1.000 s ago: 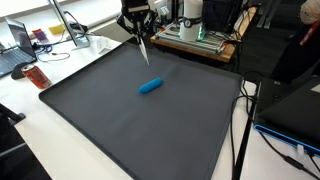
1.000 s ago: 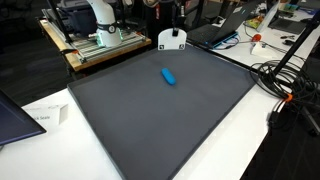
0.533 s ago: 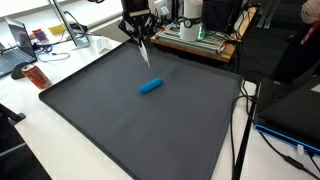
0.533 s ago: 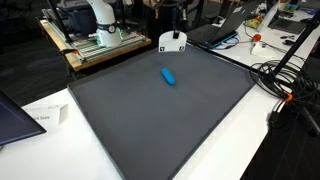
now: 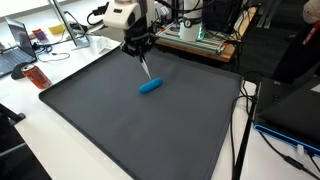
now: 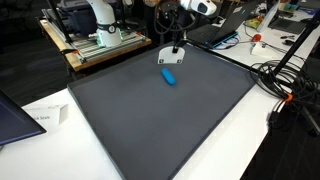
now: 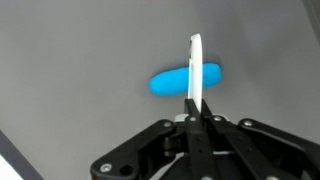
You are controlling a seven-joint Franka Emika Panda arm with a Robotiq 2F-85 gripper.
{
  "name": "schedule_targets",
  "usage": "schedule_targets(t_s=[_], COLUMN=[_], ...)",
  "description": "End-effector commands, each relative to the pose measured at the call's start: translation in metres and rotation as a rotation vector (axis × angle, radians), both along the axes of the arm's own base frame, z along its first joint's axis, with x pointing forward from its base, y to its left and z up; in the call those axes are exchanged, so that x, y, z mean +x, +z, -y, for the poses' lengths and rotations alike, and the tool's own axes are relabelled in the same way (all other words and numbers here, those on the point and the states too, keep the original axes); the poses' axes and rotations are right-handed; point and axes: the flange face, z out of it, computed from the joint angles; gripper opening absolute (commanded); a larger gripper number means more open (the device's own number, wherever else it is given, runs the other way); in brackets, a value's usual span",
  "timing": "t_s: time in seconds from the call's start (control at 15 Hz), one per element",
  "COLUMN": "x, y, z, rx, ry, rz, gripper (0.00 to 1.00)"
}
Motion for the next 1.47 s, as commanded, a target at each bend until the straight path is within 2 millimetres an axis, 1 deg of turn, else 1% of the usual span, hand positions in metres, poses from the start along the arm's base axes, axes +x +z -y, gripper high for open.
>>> schedule_targets(t_s=[0.0,0.33,0.8,1.4], x=[0.014,0.022,0.027,0.030], y=[-0.016,-0.041,-0.069,-0.104], z=[-0.003,-0.005,-0.004,0.000], rx=[-0.007,-0.014,-0.036,0.010], ry=[0.053,0.055,0.068,0.054], rz=[-0.005,0.011,0.004,-0.019], gripper=[0.01,0.01,0.01,0.01])
